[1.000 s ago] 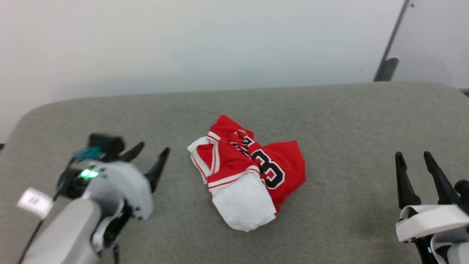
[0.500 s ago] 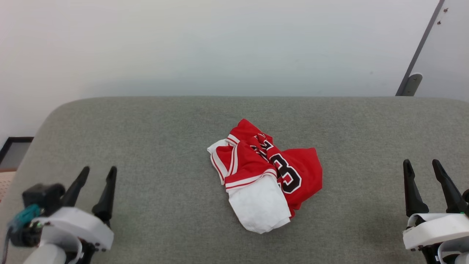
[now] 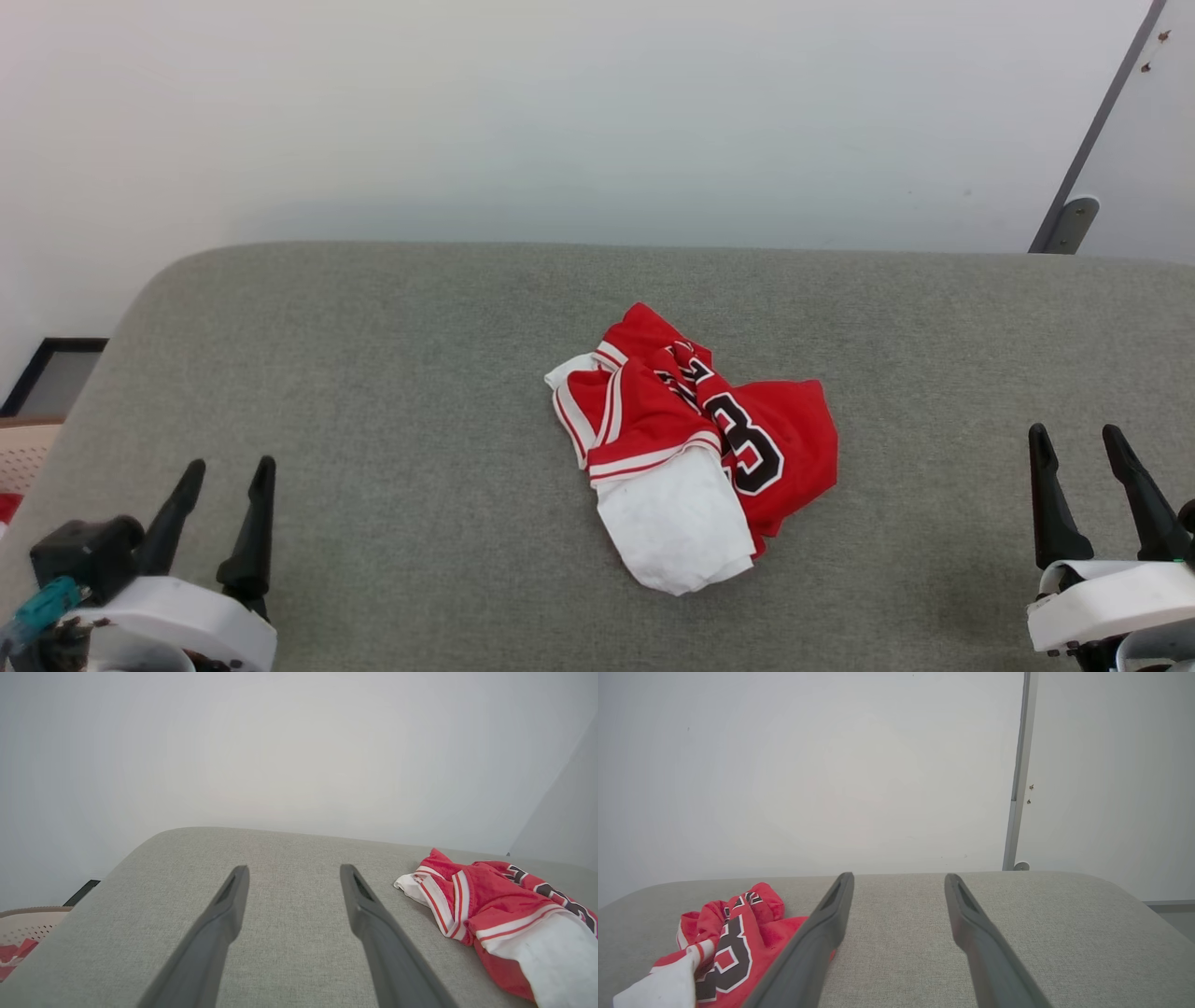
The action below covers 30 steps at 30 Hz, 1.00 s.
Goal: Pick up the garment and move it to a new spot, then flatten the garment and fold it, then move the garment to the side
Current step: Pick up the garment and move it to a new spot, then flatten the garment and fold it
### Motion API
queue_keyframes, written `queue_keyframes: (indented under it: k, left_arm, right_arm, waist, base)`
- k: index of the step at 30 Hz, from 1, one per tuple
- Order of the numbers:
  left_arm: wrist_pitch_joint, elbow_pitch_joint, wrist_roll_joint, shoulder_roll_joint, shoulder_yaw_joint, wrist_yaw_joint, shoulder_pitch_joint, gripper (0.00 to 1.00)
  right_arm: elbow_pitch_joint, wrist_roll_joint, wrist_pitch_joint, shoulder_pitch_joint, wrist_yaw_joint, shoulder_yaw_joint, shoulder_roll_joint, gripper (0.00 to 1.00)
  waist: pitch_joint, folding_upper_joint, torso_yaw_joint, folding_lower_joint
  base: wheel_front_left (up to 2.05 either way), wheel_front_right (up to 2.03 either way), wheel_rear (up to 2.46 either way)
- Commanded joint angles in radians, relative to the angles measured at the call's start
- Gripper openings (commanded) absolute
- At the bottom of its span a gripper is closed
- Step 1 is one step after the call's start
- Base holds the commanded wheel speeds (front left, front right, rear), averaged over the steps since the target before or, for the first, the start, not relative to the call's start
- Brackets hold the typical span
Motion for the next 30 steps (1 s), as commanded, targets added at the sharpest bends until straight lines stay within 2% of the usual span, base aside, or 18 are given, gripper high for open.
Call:
queue_keyframes:
  k: [1,9,15,22,30]
  left_arm:
    - [-0.004,-0.005,0.013,-0.009,0.015,-0.007,0.013,1.00]
    - [-0.004,-0.007,0.055,-0.029,0.051,-0.025,0.030,1.00]
    - [-0.004,-0.009,0.074,-0.033,0.042,-0.032,0.023,1.00]
    - [0.004,-0.030,0.087,-0.035,0.026,-0.026,-0.008,1.00]
    - [0.015,-0.045,0.106,-0.047,-0.001,-0.015,-0.043,1.00]
  right_arm:
    - [-0.003,-0.004,0.000,0.006,-0.001,-0.001,0.002,1.00]
    - [-0.011,-0.008,0.005,0.009,-0.001,0.001,0.006,1.00]
    - [-0.011,-0.002,0.013,0.009,-0.001,0.023,0.004,1.00]
    - [-0.021,0.037,0.057,-0.019,-0.001,0.157,-0.013,1.00]
    - [-0.023,0.093,0.136,-0.065,-0.001,0.367,-0.070,1.00]
  waist:
    - [0.001,0.0000,0.001,0.0000]
    - [0.005,0.0000,-0.001,0.0000]
    - [0.014,0.0000,0.016,0.0000]
    - [0.050,0.0000,0.066,0.0000]
    - [0.105,0.0000,0.127,0.0000]
  base:
    - [0.00,0.00,0.00]
    - [0.00,0.00,0.00]
    - [0.00,0.00,0.00]
    - [0.00,0.00,0.00]
    - [0.00,0.00,0.00]
